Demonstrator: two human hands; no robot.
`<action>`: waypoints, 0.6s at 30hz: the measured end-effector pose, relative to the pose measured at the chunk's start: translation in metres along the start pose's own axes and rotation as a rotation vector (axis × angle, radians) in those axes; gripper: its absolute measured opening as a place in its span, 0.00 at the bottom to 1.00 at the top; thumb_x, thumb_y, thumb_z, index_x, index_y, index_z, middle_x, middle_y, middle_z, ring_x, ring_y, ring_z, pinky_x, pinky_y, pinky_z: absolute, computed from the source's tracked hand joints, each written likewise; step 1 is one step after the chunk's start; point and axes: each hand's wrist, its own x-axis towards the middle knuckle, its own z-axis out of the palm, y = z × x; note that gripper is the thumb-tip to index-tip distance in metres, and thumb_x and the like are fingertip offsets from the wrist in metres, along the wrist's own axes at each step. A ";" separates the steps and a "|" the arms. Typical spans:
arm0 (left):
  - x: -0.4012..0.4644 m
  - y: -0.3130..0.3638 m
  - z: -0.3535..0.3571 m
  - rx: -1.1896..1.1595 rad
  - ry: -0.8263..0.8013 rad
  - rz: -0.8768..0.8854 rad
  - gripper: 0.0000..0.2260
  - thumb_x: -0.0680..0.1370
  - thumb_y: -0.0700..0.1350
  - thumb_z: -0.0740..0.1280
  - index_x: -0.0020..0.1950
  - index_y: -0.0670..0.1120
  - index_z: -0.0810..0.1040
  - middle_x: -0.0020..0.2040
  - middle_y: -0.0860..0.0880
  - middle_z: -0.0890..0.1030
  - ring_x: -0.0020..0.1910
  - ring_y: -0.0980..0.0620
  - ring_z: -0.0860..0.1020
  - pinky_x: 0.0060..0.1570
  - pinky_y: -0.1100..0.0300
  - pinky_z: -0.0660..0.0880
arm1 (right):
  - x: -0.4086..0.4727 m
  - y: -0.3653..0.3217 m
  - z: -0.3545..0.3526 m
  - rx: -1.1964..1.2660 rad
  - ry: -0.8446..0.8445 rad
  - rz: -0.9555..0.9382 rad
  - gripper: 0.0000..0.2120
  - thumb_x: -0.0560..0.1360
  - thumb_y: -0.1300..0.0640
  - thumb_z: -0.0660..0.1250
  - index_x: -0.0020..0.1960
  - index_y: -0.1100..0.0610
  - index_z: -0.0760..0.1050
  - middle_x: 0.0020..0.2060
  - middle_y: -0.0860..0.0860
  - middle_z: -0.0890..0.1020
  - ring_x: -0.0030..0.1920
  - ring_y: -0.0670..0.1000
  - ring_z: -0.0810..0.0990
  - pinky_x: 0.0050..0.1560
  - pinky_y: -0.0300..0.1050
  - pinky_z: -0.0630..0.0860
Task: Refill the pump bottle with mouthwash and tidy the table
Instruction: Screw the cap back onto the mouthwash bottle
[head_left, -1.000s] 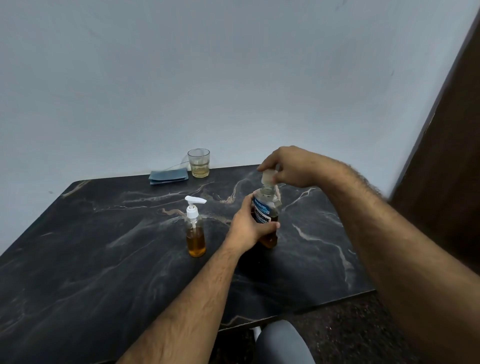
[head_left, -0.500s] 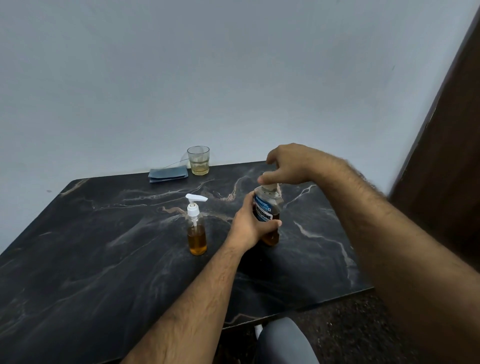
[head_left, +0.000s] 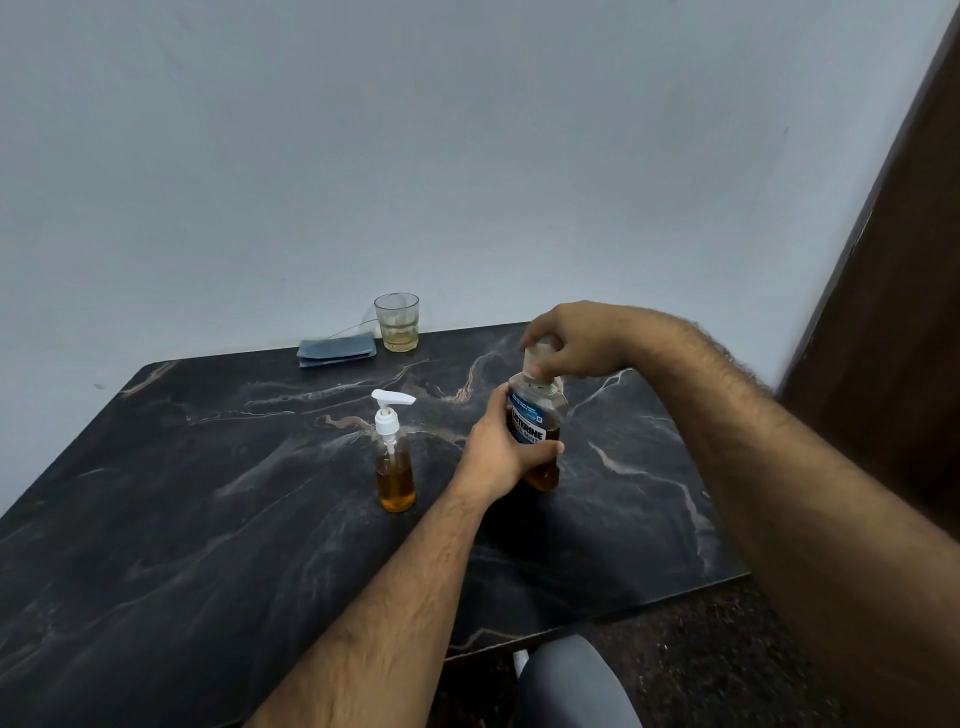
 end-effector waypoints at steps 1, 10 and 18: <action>0.000 0.000 0.000 0.005 0.001 0.000 0.42 0.67 0.48 0.80 0.75 0.55 0.60 0.70 0.53 0.73 0.68 0.51 0.72 0.70 0.46 0.68 | 0.001 0.000 0.002 -0.037 0.018 -0.018 0.19 0.76 0.48 0.68 0.66 0.50 0.74 0.42 0.40 0.74 0.40 0.42 0.73 0.47 0.43 0.68; 0.002 -0.002 0.003 0.030 0.023 0.013 0.43 0.66 0.51 0.81 0.74 0.56 0.61 0.69 0.54 0.74 0.68 0.52 0.72 0.70 0.46 0.68 | 0.000 0.003 0.027 -0.260 0.277 0.018 0.23 0.77 0.32 0.55 0.37 0.51 0.68 0.33 0.45 0.72 0.41 0.51 0.73 0.40 0.46 0.67; 0.002 -0.002 0.002 0.045 0.018 0.029 0.42 0.67 0.49 0.80 0.75 0.54 0.60 0.70 0.53 0.73 0.69 0.52 0.72 0.70 0.49 0.68 | 0.002 0.007 0.013 -0.071 0.162 -0.091 0.23 0.75 0.33 0.60 0.61 0.47 0.76 0.35 0.39 0.72 0.42 0.46 0.74 0.47 0.46 0.70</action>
